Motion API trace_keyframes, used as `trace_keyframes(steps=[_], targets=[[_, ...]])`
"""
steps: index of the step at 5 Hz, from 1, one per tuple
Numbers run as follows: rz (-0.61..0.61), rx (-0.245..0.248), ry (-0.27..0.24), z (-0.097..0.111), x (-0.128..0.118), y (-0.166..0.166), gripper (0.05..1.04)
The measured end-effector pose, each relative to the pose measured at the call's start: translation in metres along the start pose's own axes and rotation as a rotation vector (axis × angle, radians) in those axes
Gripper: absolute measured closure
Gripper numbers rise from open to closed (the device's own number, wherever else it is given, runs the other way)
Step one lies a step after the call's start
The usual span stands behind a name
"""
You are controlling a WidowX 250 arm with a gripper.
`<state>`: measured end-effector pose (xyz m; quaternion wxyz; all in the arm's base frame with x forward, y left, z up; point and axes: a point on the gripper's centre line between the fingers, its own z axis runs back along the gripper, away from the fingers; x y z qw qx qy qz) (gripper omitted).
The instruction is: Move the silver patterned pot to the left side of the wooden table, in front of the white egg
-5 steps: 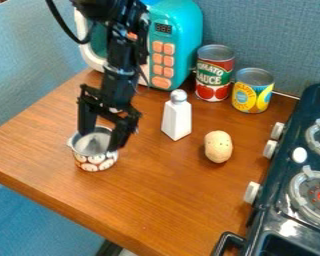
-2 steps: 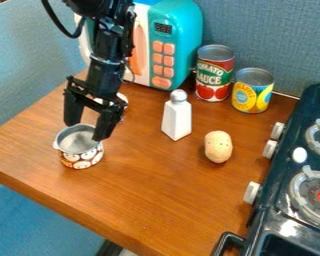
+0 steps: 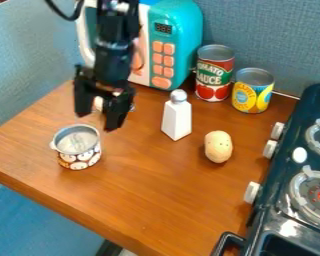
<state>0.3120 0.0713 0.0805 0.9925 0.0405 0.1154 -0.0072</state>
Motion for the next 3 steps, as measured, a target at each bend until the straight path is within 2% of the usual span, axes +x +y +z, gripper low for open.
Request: trace_keyframes(steps=[1,2,3], targets=[[-0.122,0.02,-0.048,0.023,0.006,-0.047,0.083],[-0.193,0.022,-0.078,0.04,0.011,-0.078,0.083],[-0.198,0.004,-0.098,0.037,0.02,-0.099,0.083]])
